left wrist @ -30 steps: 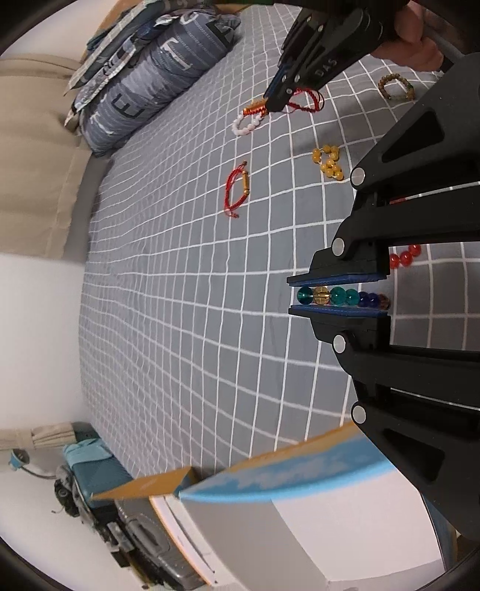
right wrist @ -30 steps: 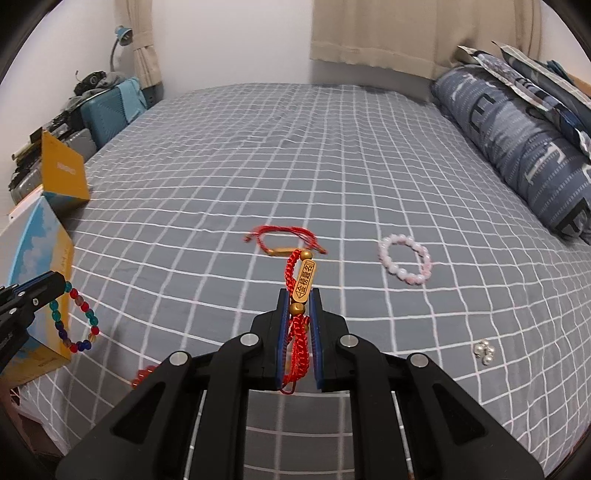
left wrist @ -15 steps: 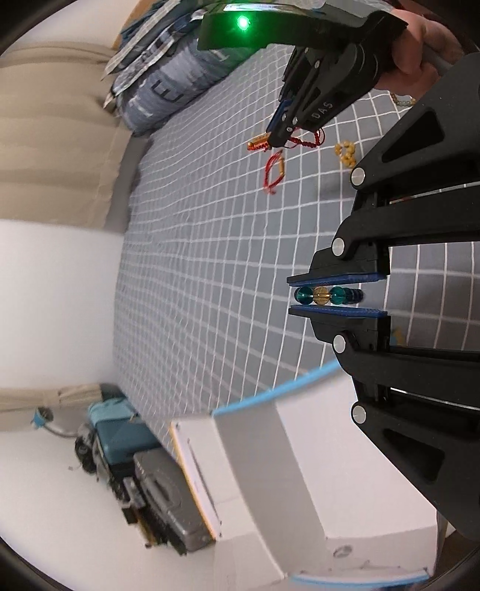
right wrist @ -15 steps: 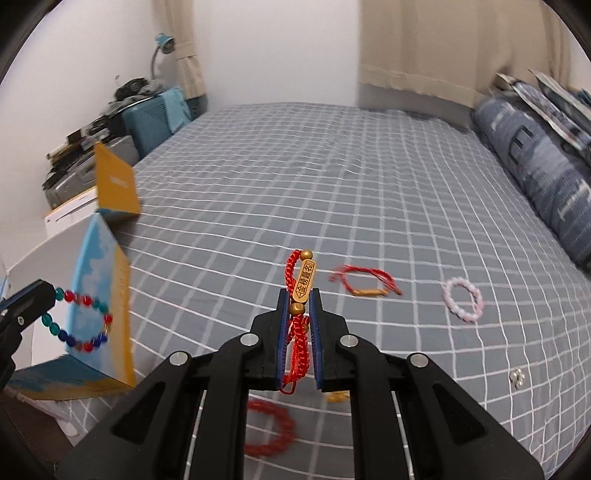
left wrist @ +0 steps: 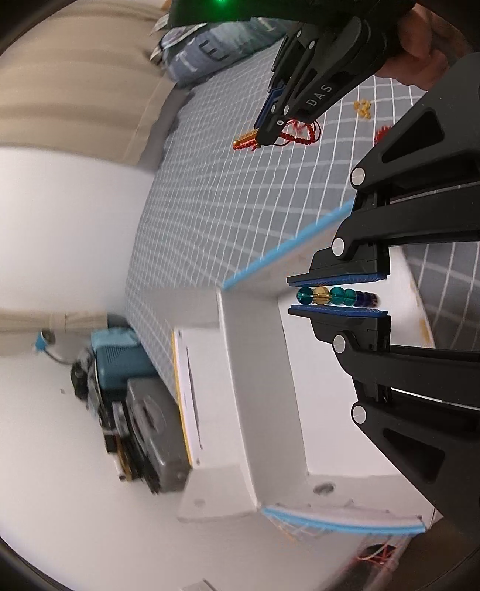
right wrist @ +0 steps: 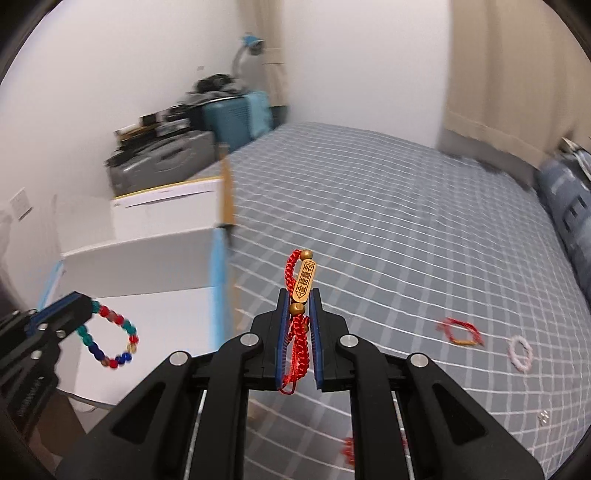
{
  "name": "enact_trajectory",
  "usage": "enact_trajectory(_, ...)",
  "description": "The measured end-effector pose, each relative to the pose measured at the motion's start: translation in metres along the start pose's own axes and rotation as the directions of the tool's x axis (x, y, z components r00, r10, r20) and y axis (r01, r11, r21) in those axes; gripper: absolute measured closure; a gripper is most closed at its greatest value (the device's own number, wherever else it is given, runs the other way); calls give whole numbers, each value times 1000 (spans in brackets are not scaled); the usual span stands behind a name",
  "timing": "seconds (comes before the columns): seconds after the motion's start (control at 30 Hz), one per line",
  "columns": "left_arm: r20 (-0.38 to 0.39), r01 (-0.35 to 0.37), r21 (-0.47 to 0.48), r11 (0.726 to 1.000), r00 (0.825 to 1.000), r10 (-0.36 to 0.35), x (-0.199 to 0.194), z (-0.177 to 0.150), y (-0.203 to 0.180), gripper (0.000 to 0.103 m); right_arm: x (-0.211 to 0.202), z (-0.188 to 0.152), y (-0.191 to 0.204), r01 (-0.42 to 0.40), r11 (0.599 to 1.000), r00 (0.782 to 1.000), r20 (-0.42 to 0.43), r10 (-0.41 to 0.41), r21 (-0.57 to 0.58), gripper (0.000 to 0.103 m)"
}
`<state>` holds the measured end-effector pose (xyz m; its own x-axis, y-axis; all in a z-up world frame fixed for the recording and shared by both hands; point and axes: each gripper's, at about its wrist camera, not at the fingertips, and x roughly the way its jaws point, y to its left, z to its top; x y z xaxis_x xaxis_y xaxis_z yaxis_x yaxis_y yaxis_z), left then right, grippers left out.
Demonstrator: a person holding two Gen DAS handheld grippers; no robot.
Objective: Organize jewelry
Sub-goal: 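Carry both bracelets into the white box and open both tools to release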
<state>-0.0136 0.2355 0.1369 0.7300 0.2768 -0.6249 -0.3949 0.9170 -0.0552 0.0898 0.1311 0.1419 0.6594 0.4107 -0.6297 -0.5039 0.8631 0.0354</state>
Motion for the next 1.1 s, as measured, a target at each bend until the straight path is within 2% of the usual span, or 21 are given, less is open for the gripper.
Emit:
enact_trajectory(0.17, -26, -44, -55, 998, 999, 42, 3, -11, 45, 94, 20, 0, 58, -84, 993, 996, -39, 81, -87, 93)
enact_trajectory(0.37, -86, -84, -92, 992, 993, 77, 20, -30, 82, 94, 52, -12, 106, -123, 978, 987, -126, 102, -168, 93)
enact_trajectory(0.57, -156, -131, -120, 984, 981, 112, 45, -47, 111, 94, 83, -26, 132, -132, 971, 972, -220, 87, -198, 93)
enact_trajectory(0.7, -208, -121, -145, 982, 974, 89, 60, -54, 124, 94, 101, -35, 143, -126, 973, 950, -306, 61, -196, 93)
enact_trajectory(0.83, -239, -133, -150, 980, 966, 95, 71, -58, 131, 94, 106, -41, 148, -132, 972, 943, -328, 62, -195, 93)
enact_trajectory(1.0, -272, -157, -151, 976, 956, 112, 77, -60, 133, 92, 103, -42, 151, -140, 971, 942, -327, 70, -196, 83)
enact_trajectory(1.07, -269, -162, -149, 975, 956, 118, 75, -59, 132, 89, 98, -41, 151, -139, 969, 949, -307, 71, -205, 62)
enact_trajectory(1.1, -261, -161, -148, 976, 958, 118, 71, -57, 131, 79, 93, -40, 150, -143, 968, 954, -290, 79, -206, 57)
